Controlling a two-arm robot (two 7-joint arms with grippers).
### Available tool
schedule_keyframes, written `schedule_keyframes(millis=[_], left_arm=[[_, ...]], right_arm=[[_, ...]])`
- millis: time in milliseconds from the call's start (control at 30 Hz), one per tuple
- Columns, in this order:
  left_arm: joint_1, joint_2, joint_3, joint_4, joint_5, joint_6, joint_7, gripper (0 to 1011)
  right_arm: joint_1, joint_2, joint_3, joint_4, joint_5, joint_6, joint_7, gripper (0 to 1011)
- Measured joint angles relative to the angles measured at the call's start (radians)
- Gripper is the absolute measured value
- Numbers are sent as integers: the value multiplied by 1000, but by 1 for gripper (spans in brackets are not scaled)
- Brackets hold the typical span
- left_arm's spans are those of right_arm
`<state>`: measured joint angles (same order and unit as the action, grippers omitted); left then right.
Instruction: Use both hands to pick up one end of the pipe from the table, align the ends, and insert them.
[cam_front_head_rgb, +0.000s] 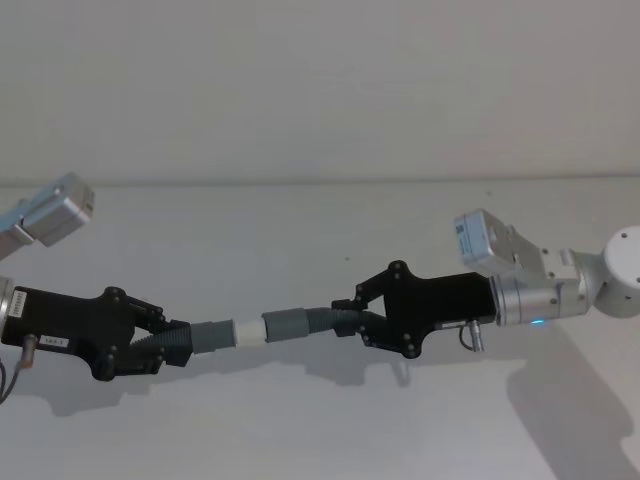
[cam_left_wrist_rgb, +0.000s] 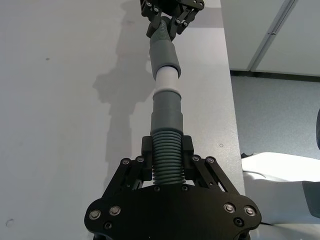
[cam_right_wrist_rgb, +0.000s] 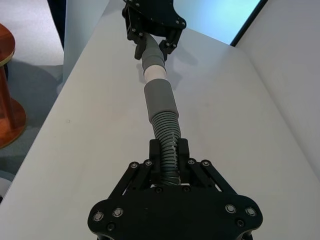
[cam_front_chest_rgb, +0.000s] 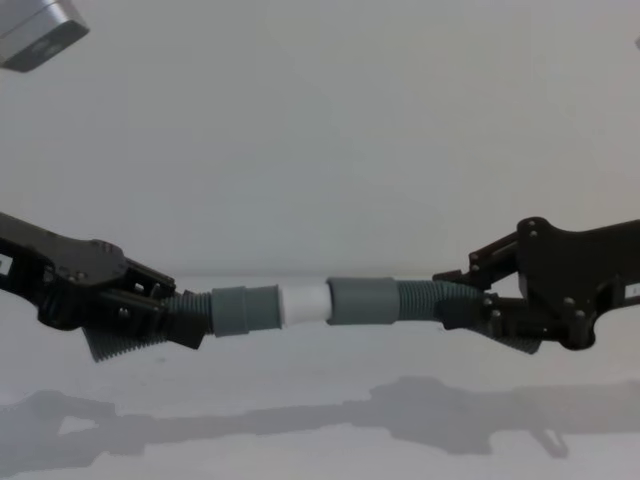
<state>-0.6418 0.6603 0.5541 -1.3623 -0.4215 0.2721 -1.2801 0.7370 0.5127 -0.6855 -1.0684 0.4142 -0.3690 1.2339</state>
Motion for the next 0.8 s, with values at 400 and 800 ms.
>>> schedule_keyframes(millis=[400,800], left_arm=[[0,0,0,0,0,0,0,301],[0,0,0,0,0,0,0,301]], right_arm=[[1,-4,-11,-15,13,3,0,178],[0,0,-22,-30,23,7,3,179]])
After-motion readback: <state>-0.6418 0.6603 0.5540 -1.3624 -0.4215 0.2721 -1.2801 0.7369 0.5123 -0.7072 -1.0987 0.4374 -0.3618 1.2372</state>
